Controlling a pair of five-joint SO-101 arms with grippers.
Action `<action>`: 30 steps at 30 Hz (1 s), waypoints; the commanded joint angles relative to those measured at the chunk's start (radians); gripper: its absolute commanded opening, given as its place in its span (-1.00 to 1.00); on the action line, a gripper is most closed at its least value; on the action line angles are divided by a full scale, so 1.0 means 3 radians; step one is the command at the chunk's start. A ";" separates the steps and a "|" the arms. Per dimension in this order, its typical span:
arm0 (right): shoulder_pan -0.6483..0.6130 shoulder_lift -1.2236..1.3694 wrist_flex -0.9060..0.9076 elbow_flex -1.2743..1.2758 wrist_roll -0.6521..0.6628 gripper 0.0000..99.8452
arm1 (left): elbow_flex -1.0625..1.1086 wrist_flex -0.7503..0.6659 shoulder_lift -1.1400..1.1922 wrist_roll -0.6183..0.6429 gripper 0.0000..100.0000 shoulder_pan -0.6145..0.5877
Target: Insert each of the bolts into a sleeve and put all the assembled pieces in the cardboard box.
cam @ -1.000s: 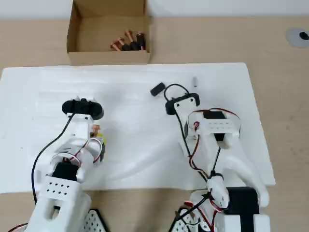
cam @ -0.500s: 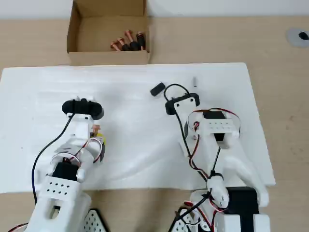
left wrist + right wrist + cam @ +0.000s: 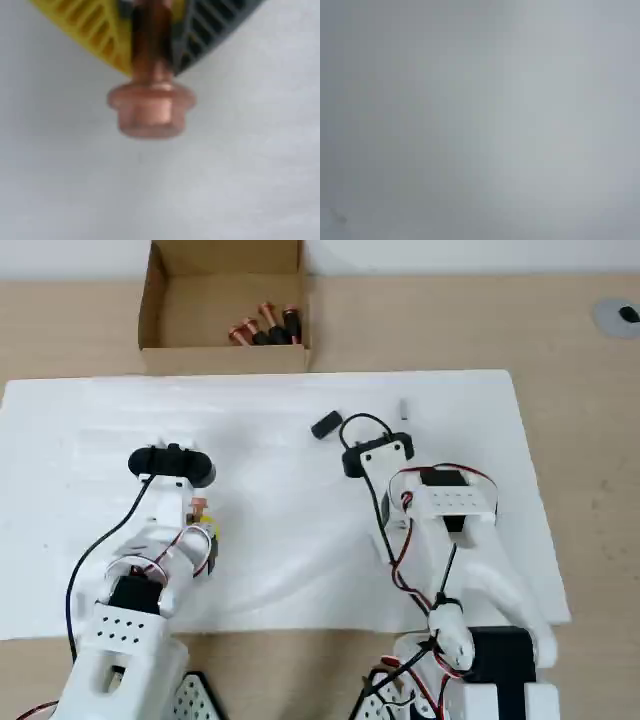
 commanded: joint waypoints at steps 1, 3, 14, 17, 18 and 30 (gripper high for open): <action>-0.0074 0.0090 -0.0491 0.0263 -0.0015 -0.11 | -0.0026 -0.0066 -0.0038 -0.0010 -0.98 0.0036; -0.0074 0.0090 -0.0491 0.0263 -0.0015 -0.11 | -0.0026 -0.0066 -0.0038 -0.0010 -0.98 0.0036; -0.0074 0.0059 -0.0394 0.0187 -0.0010 -0.11 | -0.0026 -0.0066 -0.0038 -0.0010 -0.98 0.0056; -0.0074 0.0059 0.0000 -0.0110 0.0281 -0.10 | -0.0026 -0.0066 -0.0038 -0.0010 -0.98 0.0056; -0.0074 0.0059 0.0123 -0.0248 0.0394 -0.10 | -0.0026 -0.0066 -0.0038 -0.0010 -0.98 0.0056; -0.0064 -0.0642 0.1765 -0.2534 0.0834 -0.10 | -0.0026 -0.0066 -0.0038 -0.0010 -0.98 0.0056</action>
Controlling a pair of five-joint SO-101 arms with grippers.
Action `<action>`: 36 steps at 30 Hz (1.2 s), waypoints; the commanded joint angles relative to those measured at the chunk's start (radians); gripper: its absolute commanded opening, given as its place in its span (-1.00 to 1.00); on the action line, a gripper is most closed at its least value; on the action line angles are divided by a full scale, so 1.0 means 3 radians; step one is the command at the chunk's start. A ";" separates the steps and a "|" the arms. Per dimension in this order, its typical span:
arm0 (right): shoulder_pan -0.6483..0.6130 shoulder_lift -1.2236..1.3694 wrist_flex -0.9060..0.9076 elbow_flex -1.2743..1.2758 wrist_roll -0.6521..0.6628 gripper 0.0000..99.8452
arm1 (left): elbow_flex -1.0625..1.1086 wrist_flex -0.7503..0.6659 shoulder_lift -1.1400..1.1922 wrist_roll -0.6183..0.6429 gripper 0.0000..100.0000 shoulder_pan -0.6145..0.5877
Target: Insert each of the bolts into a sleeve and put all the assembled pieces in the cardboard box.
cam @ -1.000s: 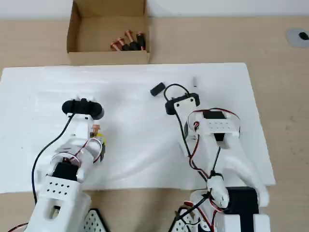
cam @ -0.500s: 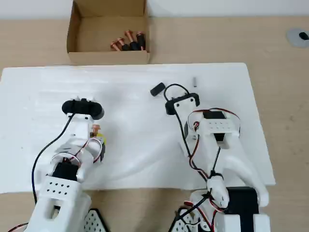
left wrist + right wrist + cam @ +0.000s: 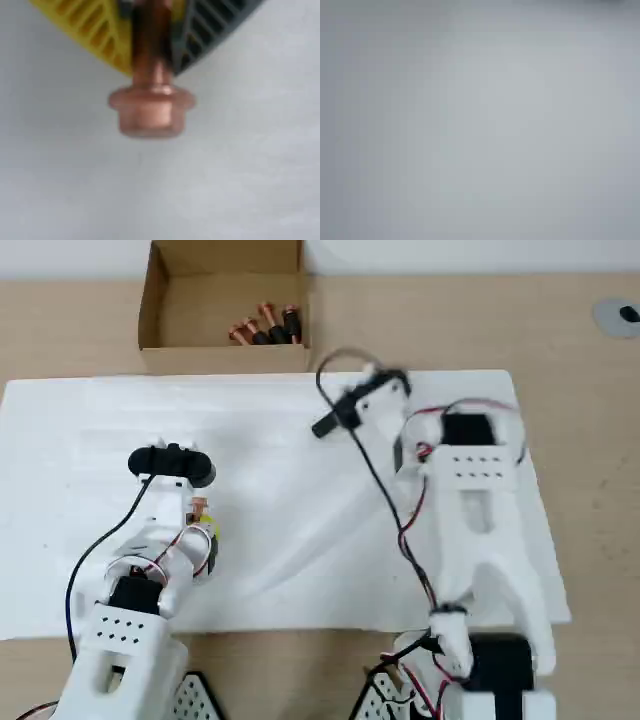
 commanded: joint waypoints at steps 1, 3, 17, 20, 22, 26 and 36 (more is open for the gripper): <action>-0.0059 -0.0263 0.0394 -0.0765 0.0046 -0.11 | -0.0026 -0.0066 -0.0038 -0.0010 -0.98 0.0056; -0.0084 -0.0263 0.0517 -0.0939 0.0041 -0.11 | -0.0026 -0.0066 -0.0038 -0.0010 -0.98 0.0056; -0.1148 -0.0033 0.0690 -0.2959 -0.0066 -0.11 | -0.0026 -0.0066 -0.0038 -0.0010 -0.98 0.0056; -0.1194 0.0427 0.0552 -0.2708 -0.0056 -0.11 | -0.0026 -0.0066 -0.0038 -0.0010 -0.98 0.0056; -0.1189 0.0867 0.0389 -0.2637 -0.0077 -0.11 | -0.0026 -0.0066 -0.0038 -0.0010 -0.98 0.0056; -0.1199 0.1660 0.0486 -0.3112 -0.0077 -0.11 | -0.0026 -0.0066 -0.0038 -0.0010 -0.98 0.0056; -0.1118 0.3097 0.0941 -0.4074 -0.0179 -0.11 | -0.0020 -0.0072 -0.0038 -0.0010 -0.98 0.0020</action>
